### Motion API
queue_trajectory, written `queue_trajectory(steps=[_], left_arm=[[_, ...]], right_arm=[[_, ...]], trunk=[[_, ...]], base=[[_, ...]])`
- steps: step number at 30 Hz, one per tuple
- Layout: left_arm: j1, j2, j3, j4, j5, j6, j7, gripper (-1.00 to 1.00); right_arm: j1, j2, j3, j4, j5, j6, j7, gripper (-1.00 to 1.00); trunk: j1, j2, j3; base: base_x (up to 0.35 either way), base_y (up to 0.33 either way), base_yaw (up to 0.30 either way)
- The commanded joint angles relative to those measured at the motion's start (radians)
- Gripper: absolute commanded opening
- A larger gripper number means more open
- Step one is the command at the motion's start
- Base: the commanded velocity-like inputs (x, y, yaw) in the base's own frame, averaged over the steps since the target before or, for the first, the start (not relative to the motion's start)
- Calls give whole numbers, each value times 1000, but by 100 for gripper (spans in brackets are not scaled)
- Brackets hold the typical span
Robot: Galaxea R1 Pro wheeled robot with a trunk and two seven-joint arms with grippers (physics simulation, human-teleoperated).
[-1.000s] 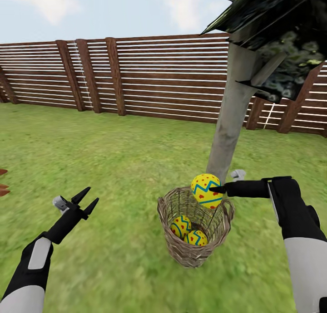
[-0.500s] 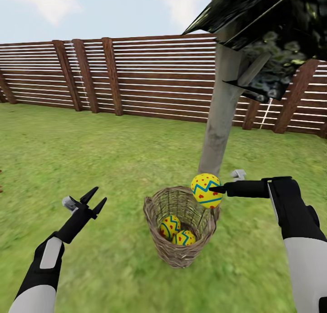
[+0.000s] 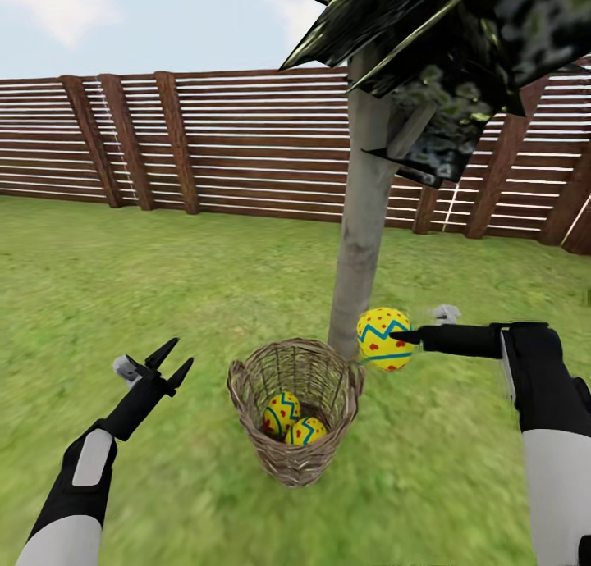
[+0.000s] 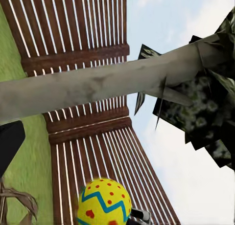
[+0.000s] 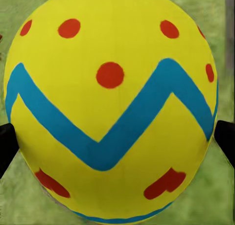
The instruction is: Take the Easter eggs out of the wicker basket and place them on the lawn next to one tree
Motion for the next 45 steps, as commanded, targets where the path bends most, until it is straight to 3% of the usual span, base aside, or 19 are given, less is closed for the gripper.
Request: queue_trajectory(steps=[1,5,9,15,18,22,25,30,31,33,34,43,45], left_arm=[[0,-1,1,1,1,5,-2,100],[0,-25,-1,-4,1,5,-2,100],[-1,-35,-3,-6,1,5,-2,100],[0,-35,-3,-7,1,5,-2,100],[0,-39,-3,-7,1,6,-2,100],[0,-75,-7,-5,0,-3,0,100],[0,-78,-48,-5,-1,-23,1,100],[0,-77,-72,-6,-1,-26,1,100],[0,-77,-73,-6,-1,-26,1,100],[0,-77,-73,-5,-1,-26,1,100],[0,-77,-73,-6,-1,-26,1,100],[0,-77,-73,-5,-1,-26,1,100],[0,-77,-73,-4,-1,-26,1,100]], right_arm=[[-1,0,-22,1,10,6,6,-100],[-1,1,-31,21,19,6,-28,-100],[8,7,-28,50,40,-10,-168,-100],[16,10,-23,206,55,-147,-373,-100],[16,29,5,263,54,-176,-454,-100],[16,64,31,316,56,-221,-508,-100],[16,71,32,328,53,-229,-590,-100],[16,88,45,349,54,-236,-628,-100],[16,88,110,377,54,-251,-662,-100],[16,89,165,403,49,-257,-712,-100],[16,93,174,411,49,-258,-724,-100],[16,105,180,418,51,-264,-734,-100],[16,108,180,444,50,-323,-741,-100]], trunk=[[0,0,0],[0,0,5],[0,0,9],[0,0,12],[0,0,12],[0,0,12],[0,0,12],[0,0,12],[0,0,12],[0,0,12],[0,0,12],[0,0,12],[0,0,12]], base=[[0,0,-219],[0,-20,-219],[0,-252,-219],[0,-202,-94],[0,-10,-2],[0,-151,9],[0,-289,226],[7,-300,287],[68,-322,290],[76,-324,290],[79,-325,290],[84,-326,290],[98,-326,290]])
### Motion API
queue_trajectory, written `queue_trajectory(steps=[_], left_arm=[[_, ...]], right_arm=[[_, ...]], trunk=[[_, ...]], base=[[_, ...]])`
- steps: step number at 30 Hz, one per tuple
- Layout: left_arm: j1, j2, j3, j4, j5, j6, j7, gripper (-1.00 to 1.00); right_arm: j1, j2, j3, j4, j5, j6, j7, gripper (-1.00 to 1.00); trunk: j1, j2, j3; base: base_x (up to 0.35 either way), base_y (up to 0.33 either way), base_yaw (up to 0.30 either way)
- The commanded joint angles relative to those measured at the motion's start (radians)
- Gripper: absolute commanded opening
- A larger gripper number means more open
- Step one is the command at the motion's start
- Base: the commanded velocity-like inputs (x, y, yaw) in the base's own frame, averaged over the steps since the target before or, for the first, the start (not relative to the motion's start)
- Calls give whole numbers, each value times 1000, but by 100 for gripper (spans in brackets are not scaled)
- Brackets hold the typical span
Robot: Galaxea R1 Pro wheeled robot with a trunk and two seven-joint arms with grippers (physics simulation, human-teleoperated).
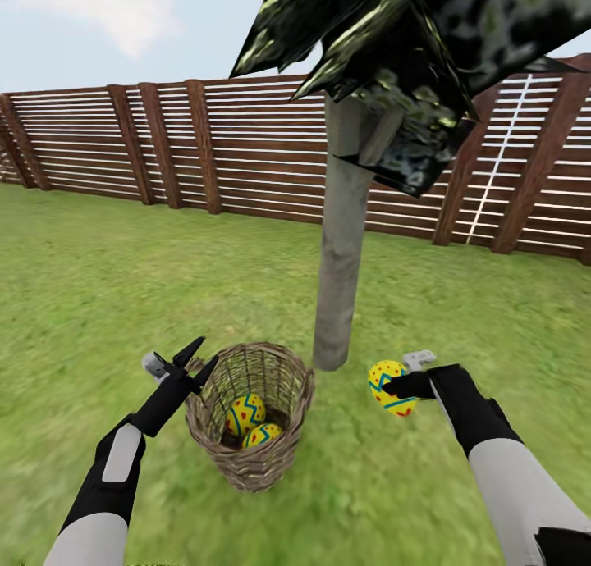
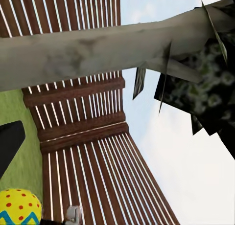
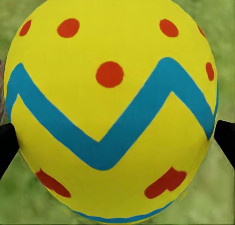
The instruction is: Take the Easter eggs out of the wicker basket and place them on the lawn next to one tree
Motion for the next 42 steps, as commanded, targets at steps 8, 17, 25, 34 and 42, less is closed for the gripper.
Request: queue_trajectory(steps=[8,17,25,34,42], left_arm=[[-1,-2,3,-1,0,6,-1,100],[-1,-1,2,-3,1,6,-2,100],[-1,-1,3,2,1,6,-1,100],[-1,-3,3,3,1,6,-1,100],[-1,-9,0,8,0,6,-1,100]], right_arm=[[0,65,-3,274,13,-392,-188,-100],[0,66,-3,286,9,-422,-192,-100],[0,68,-3,309,15,-425,-196,-100],[0,87,-1,353,15,-462,-257,-100],[0,89,-1,355,14,-464,-263,-100]], trunk=[[0,0,-1],[0,0,-1],[0,0,-1],[0,0,-1],[0,0,-1]], base=[[95,-304,221],[4,-193,6],[71,-297,233],[80,-297,41],[71,-210,0]])
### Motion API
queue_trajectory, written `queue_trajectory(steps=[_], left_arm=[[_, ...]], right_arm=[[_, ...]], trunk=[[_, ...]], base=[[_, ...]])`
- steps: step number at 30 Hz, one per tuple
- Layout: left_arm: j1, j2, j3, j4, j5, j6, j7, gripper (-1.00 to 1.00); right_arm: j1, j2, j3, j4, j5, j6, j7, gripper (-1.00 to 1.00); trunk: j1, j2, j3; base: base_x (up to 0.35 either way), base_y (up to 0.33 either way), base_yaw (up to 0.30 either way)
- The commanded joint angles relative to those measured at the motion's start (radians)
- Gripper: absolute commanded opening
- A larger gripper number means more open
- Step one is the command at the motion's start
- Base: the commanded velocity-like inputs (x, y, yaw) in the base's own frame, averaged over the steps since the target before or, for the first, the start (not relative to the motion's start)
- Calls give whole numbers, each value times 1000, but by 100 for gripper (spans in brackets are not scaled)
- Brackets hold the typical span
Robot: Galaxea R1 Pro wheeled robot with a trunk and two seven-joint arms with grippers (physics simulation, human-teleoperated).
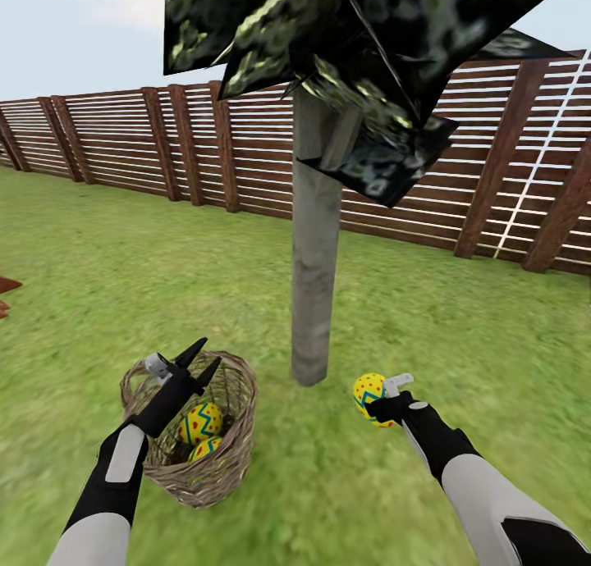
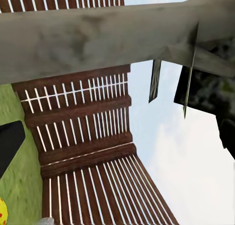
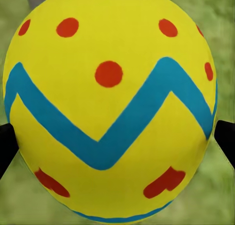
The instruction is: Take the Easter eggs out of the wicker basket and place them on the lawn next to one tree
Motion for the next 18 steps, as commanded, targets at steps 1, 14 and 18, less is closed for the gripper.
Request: queue_trajectory(steps=[1,14,18], left_arm=[[-1,-4,2,0,1,6,-1,100],[0,-54,-670,-43,2,-57,95,100],[1,-68,-771,-58,108,-202,105,100]], right_arm=[[0,1,-8,1,11,4,9,-100],[0,2,92,27,8,3,9,-100],[0,11,92,27,8,3,9,-100]], trunk=[[0,0,-1],[0,0,-1],[0,-1,-5]], base=[[9,-13,0],[1,-1,0],[0,0,0]])
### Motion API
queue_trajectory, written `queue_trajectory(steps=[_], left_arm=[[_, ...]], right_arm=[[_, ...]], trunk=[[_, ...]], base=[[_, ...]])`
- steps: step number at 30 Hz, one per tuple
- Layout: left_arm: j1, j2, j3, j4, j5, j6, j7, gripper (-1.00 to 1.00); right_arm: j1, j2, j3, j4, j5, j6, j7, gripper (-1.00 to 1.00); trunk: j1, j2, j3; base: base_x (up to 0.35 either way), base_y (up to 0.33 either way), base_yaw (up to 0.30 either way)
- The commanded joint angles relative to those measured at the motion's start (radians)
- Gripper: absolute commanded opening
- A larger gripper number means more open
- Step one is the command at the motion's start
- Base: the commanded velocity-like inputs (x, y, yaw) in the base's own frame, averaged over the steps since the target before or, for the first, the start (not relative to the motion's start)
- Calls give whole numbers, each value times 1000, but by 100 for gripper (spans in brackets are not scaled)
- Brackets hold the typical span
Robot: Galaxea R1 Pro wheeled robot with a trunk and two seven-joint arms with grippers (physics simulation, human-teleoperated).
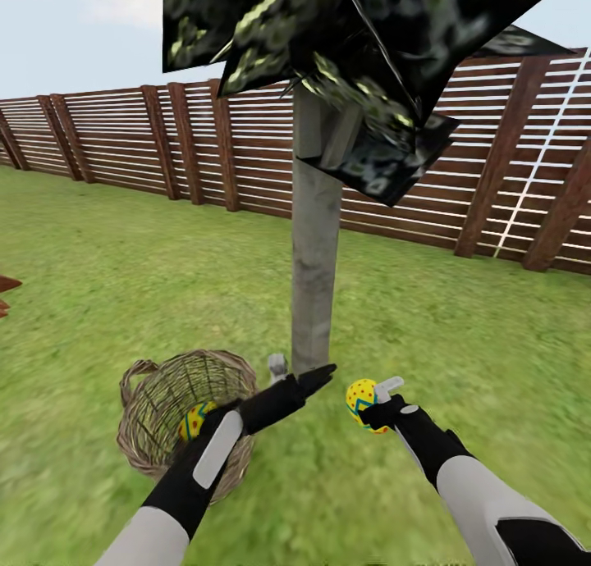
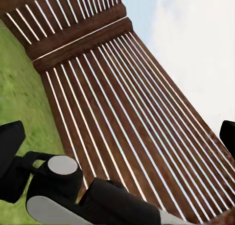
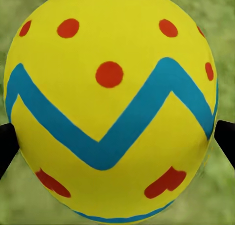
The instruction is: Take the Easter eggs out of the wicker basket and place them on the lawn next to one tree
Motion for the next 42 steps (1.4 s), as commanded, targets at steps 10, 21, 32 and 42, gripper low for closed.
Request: queue_trajectory(steps=[10,21,32,42], left_arm=[[7,3,-114,0,126,-7,2,100],[10,0,-184,-37,130,-7,5,100],[12,0,-189,-40,160,-39,34,100],[12,0,-263,-44,162,-86,34,100]], right_arm=[[-1,115,1,37,-1,-64,-83,-100],[-10,178,1,152,-1,-160,-250,-100],[-11,181,1,192,6,-209,-269,-100],[-11,181,1,192,6,-209,-268,-100]], trunk=[[4,-3,-40],[9,-5,-82],[11,-6,-98],[11,-6,-98]], base=[[0,0,0],[0,0,0],[95,0,0],[173,0,0]])
